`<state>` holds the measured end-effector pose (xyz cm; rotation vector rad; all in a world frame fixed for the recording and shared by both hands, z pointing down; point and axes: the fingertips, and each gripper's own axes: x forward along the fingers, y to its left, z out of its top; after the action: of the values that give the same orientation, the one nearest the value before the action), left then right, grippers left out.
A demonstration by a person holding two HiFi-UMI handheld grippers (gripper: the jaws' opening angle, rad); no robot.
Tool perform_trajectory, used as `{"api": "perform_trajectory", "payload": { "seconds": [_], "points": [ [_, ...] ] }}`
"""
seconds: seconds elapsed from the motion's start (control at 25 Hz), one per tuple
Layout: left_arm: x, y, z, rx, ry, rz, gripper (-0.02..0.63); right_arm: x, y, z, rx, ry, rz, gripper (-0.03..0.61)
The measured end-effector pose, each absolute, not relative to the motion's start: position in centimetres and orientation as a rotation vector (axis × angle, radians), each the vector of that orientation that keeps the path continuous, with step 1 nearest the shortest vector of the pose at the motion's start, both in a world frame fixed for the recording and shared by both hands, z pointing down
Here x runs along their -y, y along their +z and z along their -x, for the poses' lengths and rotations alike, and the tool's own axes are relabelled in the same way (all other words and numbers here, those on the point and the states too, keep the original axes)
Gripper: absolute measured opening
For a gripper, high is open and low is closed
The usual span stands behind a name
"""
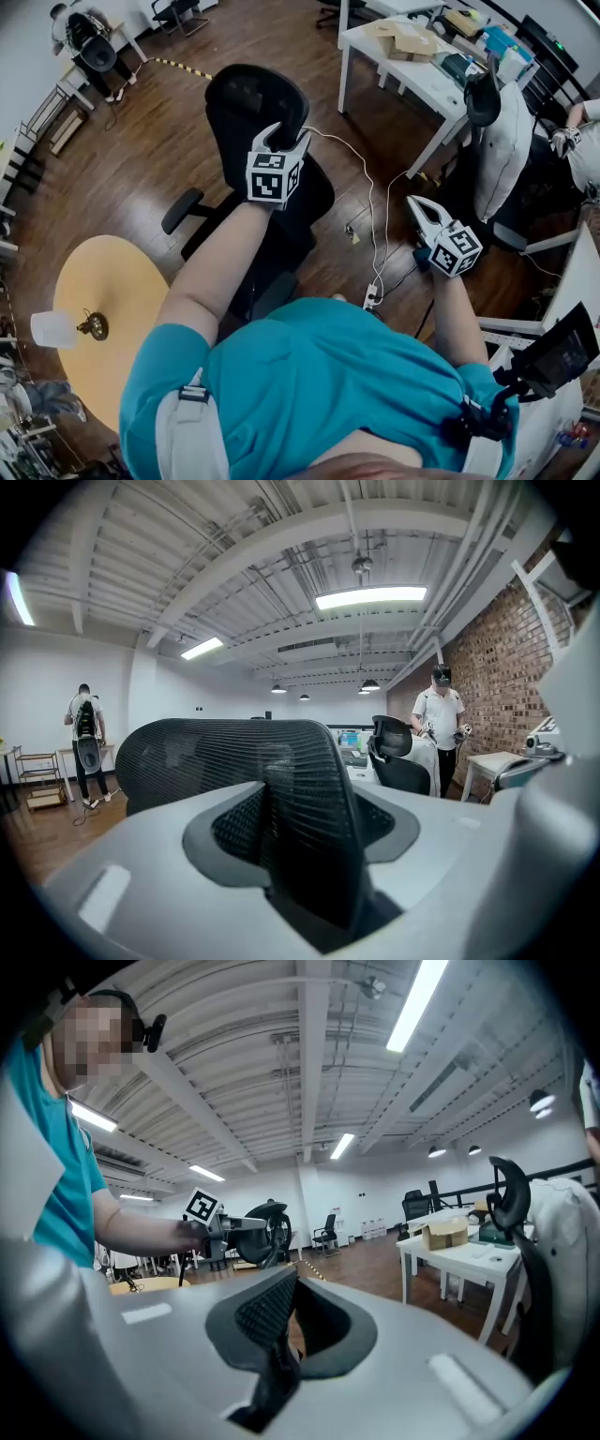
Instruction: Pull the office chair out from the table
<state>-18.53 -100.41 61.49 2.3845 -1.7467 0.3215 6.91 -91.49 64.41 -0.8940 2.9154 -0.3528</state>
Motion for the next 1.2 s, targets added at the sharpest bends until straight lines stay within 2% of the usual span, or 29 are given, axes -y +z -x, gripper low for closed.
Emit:
{"api": "perform_trajectory", "payload": {
  "seconds": [0.64,1.2],
  "points": [
    [116.8,64.3,8.1,1.691,0.447,-2.374,0.229,99.0,68.3,-18.8,-2.820,-0.427,1.054,-0.003],
    [126.1,66.8,1.6,1.696,0.640,-2.400,0.206,100.0,72.9,-26.5,-2.735,-0.474,1.197,-0.003]
  ]
}}
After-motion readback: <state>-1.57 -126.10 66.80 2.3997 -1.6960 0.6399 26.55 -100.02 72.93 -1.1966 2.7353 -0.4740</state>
